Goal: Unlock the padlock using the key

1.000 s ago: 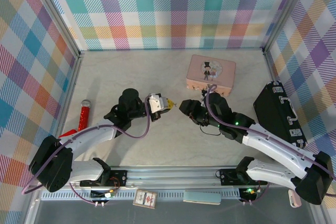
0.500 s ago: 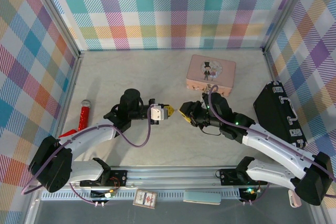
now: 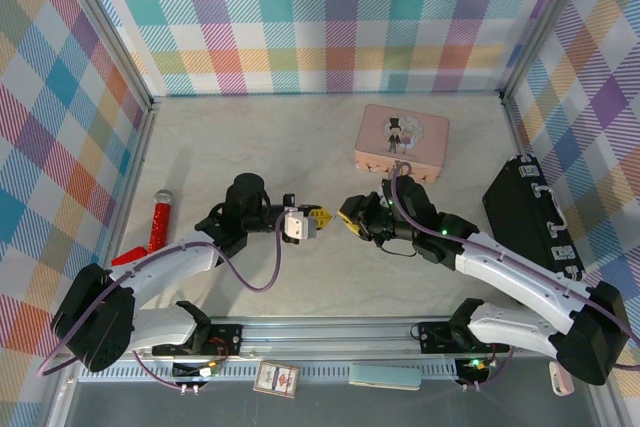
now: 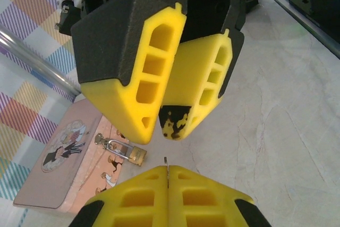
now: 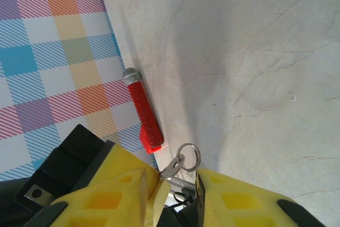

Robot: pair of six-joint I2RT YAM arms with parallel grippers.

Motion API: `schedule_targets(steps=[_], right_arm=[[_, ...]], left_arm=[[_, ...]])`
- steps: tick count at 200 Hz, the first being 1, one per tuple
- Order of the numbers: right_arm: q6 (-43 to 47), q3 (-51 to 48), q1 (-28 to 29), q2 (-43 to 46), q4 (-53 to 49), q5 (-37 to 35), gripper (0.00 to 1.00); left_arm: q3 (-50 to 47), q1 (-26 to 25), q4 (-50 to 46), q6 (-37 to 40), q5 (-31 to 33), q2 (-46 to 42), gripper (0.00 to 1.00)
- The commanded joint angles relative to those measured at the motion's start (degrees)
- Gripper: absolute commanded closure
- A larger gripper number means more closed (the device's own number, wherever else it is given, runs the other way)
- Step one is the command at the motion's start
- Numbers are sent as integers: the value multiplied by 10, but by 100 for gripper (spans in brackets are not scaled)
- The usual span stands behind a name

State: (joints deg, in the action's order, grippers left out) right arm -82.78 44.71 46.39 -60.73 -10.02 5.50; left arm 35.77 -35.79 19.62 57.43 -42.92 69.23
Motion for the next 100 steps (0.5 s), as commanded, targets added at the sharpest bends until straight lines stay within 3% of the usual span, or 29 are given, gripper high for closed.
schedule_targets(steps=[1, 100], right_arm=[[-13, 0, -4, -9, 16, 13, 71], [-31, -3, -4, -38, 38, 29, 75]], left_arm=[[-10, -3, 18, 27, -30, -10, 100], [-22, -8, 61, 26, -28, 2, 100]])
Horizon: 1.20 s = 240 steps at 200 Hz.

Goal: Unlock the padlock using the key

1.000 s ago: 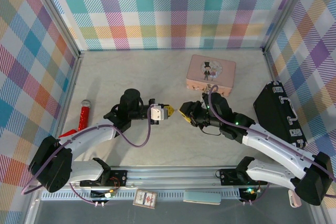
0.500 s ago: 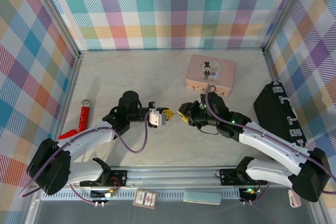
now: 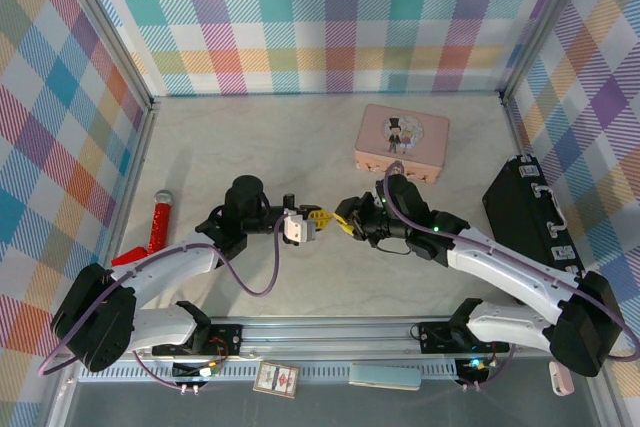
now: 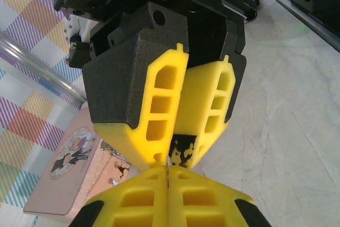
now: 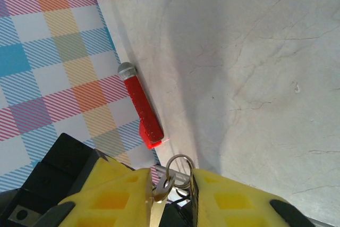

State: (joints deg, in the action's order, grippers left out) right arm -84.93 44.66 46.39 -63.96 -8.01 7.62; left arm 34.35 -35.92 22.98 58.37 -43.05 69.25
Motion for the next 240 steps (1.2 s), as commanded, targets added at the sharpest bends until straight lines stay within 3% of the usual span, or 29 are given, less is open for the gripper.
schedule_targets(steps=[1, 65, 142, 172, 190, 207, 229, 231, 234, 240], right_arm=[[-9, -3, -4, -5, 18, 7, 75], [-16, -8, -5, -19, 28, 11, 81], [-12, -15, -4, -10, 14, -11, 98], [-3, -15, -4, 3, -9, -41, 100], [5, -18, -4, 11, -20, -66, 100], [24, -13, -4, 18, -37, -92, 100], [68, -6, -4, 30, -64, -143, 100], [73, -6, -5, 31, -65, -148, 100], [79, -5, -4, 32, -68, -155, 100], [93, -5, -4, 35, -71, -168, 100]], left_arm=[[-8, -6, 28, 17, -27, 1, 100], [-7, -13, 30, 16, -22, 6, 100], [-4, -18, 33, 4, -1, 4, 100], [-22, -18, 91, -53, 15, 0, 80], [-34, -18, 130, -94, 22, -2, 61], [-52, -19, 186, -154, 39, -2, 52], [-84, -19, 293, -256, 60, -2, 26], [-87, -19, 302, -268, 62, -2, 20], [-91, -19, 315, -284, 68, -3, 4], [-98, -19, 339, -320, 79, -5, 0]])
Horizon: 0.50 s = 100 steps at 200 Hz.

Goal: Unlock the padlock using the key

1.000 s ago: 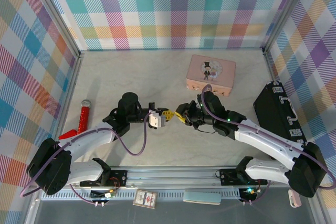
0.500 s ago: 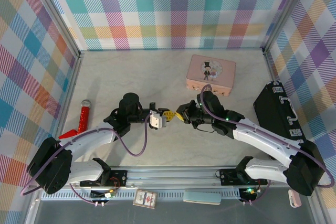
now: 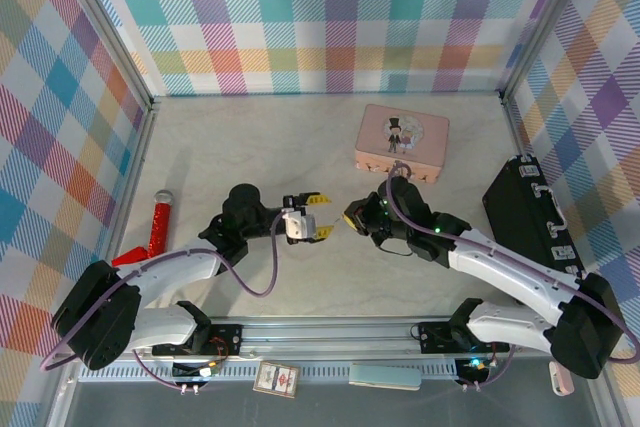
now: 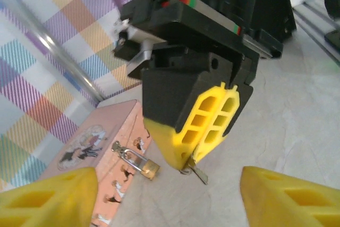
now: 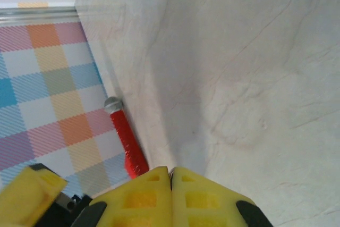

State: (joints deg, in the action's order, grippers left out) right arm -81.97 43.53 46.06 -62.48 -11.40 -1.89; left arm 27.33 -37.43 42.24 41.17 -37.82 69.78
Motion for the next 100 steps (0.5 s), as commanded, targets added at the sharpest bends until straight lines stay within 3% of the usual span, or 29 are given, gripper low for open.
schedule_targets(steps=[1, 18, 34, 48, 66, 100], right_arm=[[65, 6, -1, 21, -37, -75, 100], [114, -2, 0, 30, -23, -108, 100], [149, -18, 0, 39, 4, -130, 100], [178, -39, 2, 49, 50, -142, 100], [203, -63, 8, 56, 96, -161, 100], [236, -103, 25, 57, 181, -195, 100]], left_arm=[[-29, -4, 149, -156, 30, -10, 0], [-28, -3, 157, -301, 121, -27, 0], [15, -1, 7, -408, 196, -62, 0], [67, 0, -134, -456, 192, -71, 0], [98, 0, -221, -535, 209, -73, 0], [89, 0, -255, -672, 269, -86, 0]])
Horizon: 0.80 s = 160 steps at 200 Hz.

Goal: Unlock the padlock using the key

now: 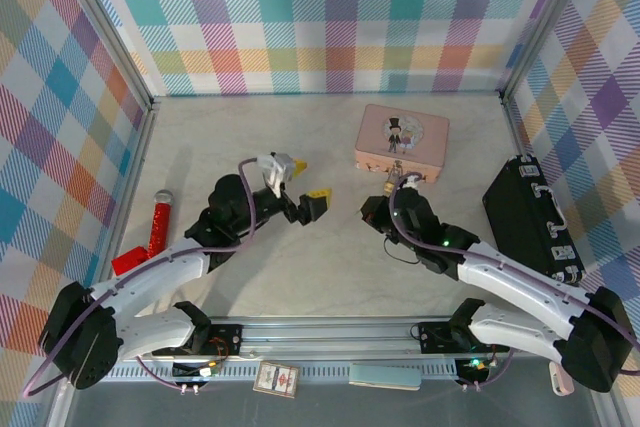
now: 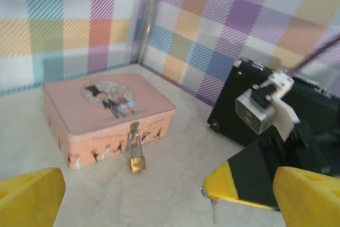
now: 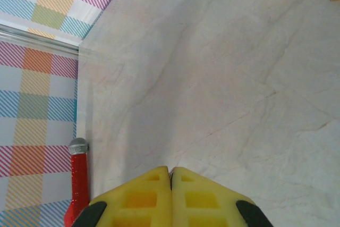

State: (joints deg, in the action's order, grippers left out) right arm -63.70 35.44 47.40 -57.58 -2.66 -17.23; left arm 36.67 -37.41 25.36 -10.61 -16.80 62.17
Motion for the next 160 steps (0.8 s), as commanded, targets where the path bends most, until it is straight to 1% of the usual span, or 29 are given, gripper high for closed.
schedule_targets(steps=[1, 14, 34, 49, 68, 82, 91, 97, 118, 134, 154, 160], right_arm=[[55, -23, 12, 8, 97, -42, 100], [69, -35, 21, 6, 135, -54, 100], [93, -59, 34, 1, 205, -72, 100], [102, -74, 38, -8, 255, -76, 100], [107, -94, 43, -27, 331, -78, 100], [106, -102, 48, -37, 369, -85, 100], [104, -105, 51, -41, 384, -92, 100], [101, -109, 52, -43, 411, -96, 100], [83, -116, 55, -51, 445, -106, 100], [66, -119, 57, -57, 467, -110, 100], [38, -122, 59, -70, 492, -112, 100], [31, -122, 60, -75, 502, -111, 100]], left_arm=[[-4, 0, -87, -158, 61, -9, 0], [-3, 0, -106, -201, 78, -13, 0], [5, 1, -141, -247, 93, -20, 0], [2, 1, -161, -286, 123, -34, 0], [-16, 1, -126, -319, 115, -47, 0], [-21, 1, -100, -344, 92, -41, 9], [-27, 0, -70, -365, 74, -34, 13], [-36, -1, -46, -385, 64, -27, 17], [-55, -11, 34, -435, 46, -2, 24], [-59, -22, 63, -447, 45, 13, 29], [-65, -40, 105, -461, 54, 26, 30], [-65, -45, 115, -465, 56, 30, 32]])
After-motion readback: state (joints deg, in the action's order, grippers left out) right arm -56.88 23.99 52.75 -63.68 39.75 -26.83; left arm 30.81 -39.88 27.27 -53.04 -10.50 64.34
